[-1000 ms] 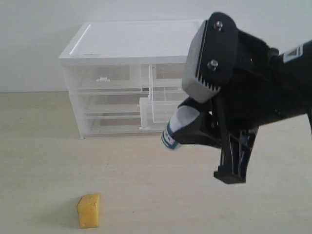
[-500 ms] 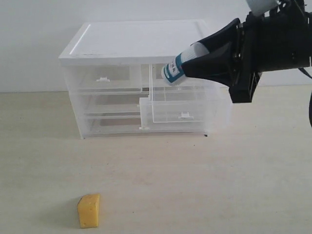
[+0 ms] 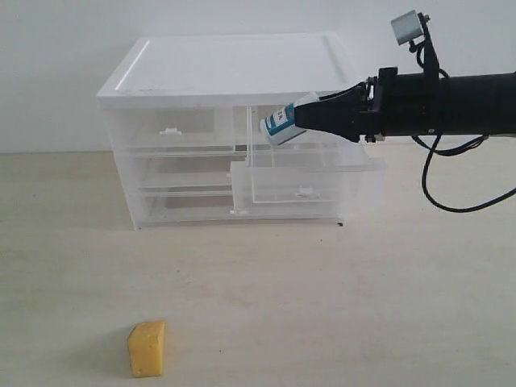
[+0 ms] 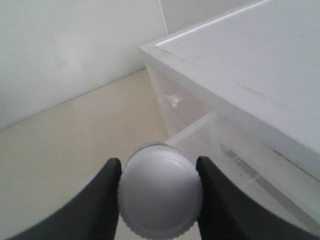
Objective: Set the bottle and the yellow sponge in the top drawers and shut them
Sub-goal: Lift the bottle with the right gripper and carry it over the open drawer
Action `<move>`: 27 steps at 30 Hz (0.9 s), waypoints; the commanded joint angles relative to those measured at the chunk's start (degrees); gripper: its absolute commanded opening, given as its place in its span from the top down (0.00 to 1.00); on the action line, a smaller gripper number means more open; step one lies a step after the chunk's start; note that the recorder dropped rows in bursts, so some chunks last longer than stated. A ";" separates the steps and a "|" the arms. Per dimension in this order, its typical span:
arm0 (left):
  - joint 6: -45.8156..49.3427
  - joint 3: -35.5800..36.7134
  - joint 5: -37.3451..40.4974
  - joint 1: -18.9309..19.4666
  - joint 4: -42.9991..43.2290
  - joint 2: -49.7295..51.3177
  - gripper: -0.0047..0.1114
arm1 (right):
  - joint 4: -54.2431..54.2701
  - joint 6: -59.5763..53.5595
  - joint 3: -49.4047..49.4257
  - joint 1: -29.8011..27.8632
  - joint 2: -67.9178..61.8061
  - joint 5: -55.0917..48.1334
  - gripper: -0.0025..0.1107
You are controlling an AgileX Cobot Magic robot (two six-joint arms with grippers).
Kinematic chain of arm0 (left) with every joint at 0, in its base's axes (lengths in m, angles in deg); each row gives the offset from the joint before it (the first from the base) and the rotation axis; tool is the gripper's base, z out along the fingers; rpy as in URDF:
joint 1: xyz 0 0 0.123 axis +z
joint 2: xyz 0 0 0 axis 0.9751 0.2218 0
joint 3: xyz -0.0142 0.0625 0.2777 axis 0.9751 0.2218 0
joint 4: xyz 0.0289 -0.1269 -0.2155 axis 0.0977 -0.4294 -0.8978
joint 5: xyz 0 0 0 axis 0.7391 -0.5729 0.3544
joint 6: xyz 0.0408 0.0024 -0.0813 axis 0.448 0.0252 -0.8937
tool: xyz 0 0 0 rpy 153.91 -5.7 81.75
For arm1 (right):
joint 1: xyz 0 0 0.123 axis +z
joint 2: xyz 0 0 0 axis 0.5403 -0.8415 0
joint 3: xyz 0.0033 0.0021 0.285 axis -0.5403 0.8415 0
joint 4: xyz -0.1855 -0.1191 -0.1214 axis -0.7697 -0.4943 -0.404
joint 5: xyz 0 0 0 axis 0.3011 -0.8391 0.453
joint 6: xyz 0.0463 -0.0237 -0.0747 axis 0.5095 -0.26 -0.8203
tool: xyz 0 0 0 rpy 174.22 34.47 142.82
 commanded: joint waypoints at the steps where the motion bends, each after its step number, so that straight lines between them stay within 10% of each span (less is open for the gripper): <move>1: -0.47 0.14 -0.36 0.05 -0.40 -0.21 0.92 | 2.19 8.41 -1.74 -0.25 -2.54 1.76 0.98; 27: -0.47 0.14 -0.36 0.05 -0.40 -0.21 0.92 | -6.29 14.48 -1.74 1.19 3.36 8.69 0.98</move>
